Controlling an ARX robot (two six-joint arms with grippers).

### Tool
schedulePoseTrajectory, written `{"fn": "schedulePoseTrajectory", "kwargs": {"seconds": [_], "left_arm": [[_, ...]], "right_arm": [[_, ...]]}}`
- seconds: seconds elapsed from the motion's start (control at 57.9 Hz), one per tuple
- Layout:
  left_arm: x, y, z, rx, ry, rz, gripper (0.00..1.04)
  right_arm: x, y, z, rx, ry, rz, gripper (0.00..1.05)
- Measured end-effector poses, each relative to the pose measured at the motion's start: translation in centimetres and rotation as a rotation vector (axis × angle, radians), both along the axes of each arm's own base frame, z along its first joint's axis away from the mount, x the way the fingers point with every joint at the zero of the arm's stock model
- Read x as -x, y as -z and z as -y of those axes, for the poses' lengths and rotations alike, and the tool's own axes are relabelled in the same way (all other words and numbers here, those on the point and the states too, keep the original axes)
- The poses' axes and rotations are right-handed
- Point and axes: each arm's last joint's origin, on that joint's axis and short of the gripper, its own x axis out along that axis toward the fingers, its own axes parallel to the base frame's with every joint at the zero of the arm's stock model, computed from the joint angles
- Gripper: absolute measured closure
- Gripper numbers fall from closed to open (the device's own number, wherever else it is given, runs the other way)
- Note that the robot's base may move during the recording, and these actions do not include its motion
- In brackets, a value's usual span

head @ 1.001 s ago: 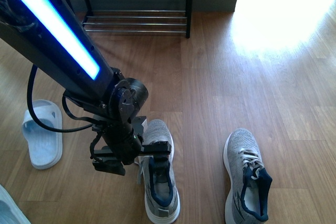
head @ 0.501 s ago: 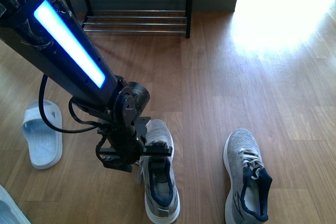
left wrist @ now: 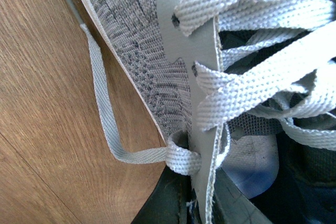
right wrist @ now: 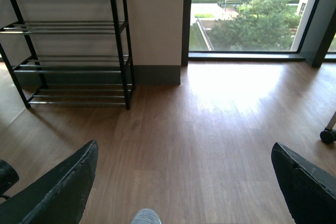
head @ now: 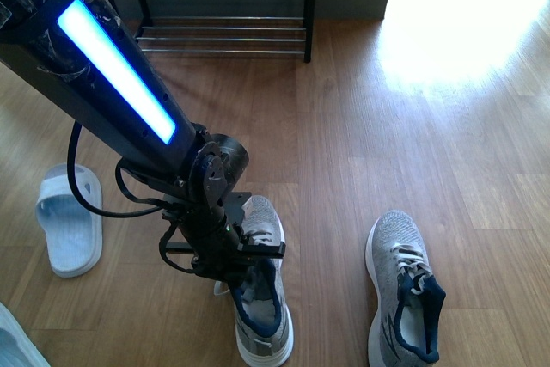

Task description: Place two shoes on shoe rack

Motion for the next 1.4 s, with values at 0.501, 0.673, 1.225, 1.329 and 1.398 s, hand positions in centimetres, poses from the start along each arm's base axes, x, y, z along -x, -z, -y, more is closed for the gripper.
{"fn": "schedulePoseTrajectory", "kwargs": {"seconds": [0.501,0.673,1.225,1.329,1.398], "left_arm": [[-0.4,-1.4,-1.5,-0.184,-0.136,0.202,1.03],[-0.5,-5.3,-4.4,-0.239,-0.268,0.305,1.03],[10.3,-27.3,-11.6,-0.473,-0.499,0.983,1.03],[15.6,-29.8,-11.6,-0.564,-0.511,1.107,1.03],[18.2,-30.6,-11.3,-0.615,-0.505,1.186,1.03]], "right_arm": [[0.0,0.0,0.0,0.000,0.000,0.000,0.09],[0.0,0.0,0.0,0.000,0.000,0.000,0.09],[0.0,0.0,0.0,0.000,0.000,0.000,0.09],[0.0,0.0,0.0,0.000,0.000,0.000,0.09],[0.0,0.0,0.0,0.000,0.000,0.000,0.09]]}}
